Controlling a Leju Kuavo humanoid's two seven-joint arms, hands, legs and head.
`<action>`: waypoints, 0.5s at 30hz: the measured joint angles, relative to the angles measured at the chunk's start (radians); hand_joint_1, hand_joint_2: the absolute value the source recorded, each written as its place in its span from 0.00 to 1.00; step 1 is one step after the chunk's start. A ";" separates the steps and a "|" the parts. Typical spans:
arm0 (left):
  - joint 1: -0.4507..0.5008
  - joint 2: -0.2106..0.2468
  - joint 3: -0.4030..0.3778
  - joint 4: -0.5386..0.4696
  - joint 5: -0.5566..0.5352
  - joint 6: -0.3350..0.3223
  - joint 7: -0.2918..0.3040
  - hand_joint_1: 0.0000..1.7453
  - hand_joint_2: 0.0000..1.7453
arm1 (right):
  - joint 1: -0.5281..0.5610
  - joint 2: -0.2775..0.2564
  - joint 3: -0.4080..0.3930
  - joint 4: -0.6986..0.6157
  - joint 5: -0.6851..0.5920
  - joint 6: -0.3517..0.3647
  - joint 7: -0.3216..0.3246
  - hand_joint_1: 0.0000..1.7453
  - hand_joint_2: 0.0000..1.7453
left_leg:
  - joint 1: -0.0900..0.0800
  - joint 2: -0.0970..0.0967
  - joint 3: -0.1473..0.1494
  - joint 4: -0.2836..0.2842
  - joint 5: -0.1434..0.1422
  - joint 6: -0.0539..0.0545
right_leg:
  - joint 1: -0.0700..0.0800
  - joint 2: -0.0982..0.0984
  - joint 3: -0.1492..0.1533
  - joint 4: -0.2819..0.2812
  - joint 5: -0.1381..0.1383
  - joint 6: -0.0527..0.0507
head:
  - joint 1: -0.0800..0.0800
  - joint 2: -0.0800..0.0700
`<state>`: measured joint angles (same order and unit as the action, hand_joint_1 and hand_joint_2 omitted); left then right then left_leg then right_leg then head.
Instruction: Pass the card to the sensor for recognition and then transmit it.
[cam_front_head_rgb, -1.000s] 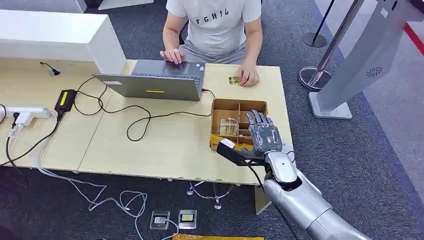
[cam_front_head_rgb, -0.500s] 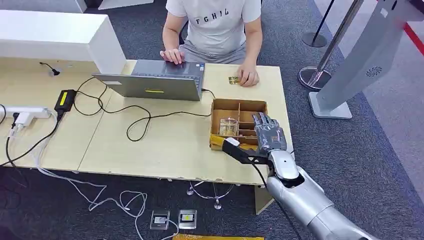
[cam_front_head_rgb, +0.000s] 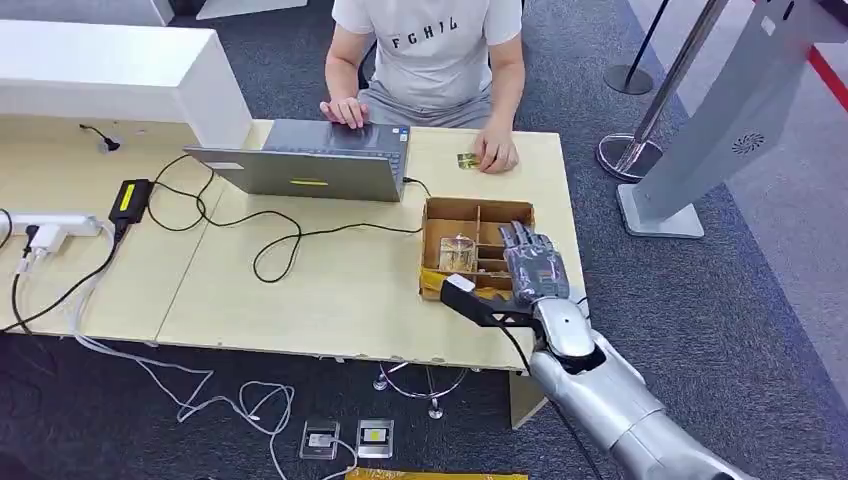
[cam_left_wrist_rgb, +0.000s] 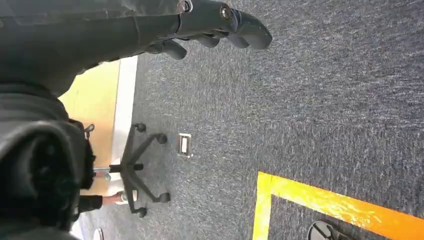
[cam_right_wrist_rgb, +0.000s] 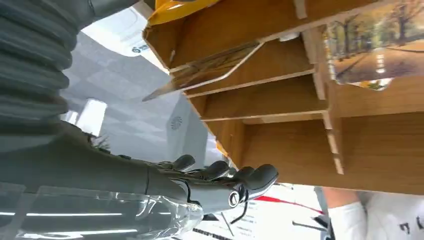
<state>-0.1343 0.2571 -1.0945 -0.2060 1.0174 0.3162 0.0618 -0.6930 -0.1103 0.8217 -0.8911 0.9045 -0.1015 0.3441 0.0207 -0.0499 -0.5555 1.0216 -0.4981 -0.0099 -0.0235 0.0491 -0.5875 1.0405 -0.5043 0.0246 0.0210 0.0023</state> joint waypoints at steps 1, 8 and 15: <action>0.000 -0.001 0.003 0.000 -0.001 0.000 0.000 0.00 0.00 | 0.000 0.003 -0.003 0.000 0.000 0.000 -0.001 0.00 1.00 | 0.000 0.000 0.000 0.000 0.000 0.000 | 0.000 0.000 0.000 0.000 0.000 0.000 | 0.000 0.000; 0.000 -0.004 0.005 0.000 0.000 0.000 0.000 0.00 0.00 | 0.000 0.014 -0.010 0.000 0.001 0.008 -0.010 0.00 1.00 | 0.000 0.000 0.000 0.000 0.000 0.000 | 0.000 0.000 0.000 0.000 0.000 0.000 | 0.000 0.000; 0.000 -0.007 0.006 0.000 0.000 0.004 0.000 0.00 0.00 | 0.000 0.021 -0.011 0.014 0.021 0.002 -0.010 0.00 1.00 | 0.000 0.000 0.000 0.000 0.000 0.000 | 0.000 0.000 0.000 0.000 0.000 0.000 | 0.000 0.000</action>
<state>-0.1343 0.2499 -1.0887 -0.2060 1.0174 0.3204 0.0618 -0.6932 -0.0889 0.8110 -0.8771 0.9258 -0.0992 0.3342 0.0207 -0.0499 -0.5554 1.0216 -0.4981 -0.0099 -0.0235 0.0491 -0.5875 1.0405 -0.5043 0.0246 0.0210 0.0023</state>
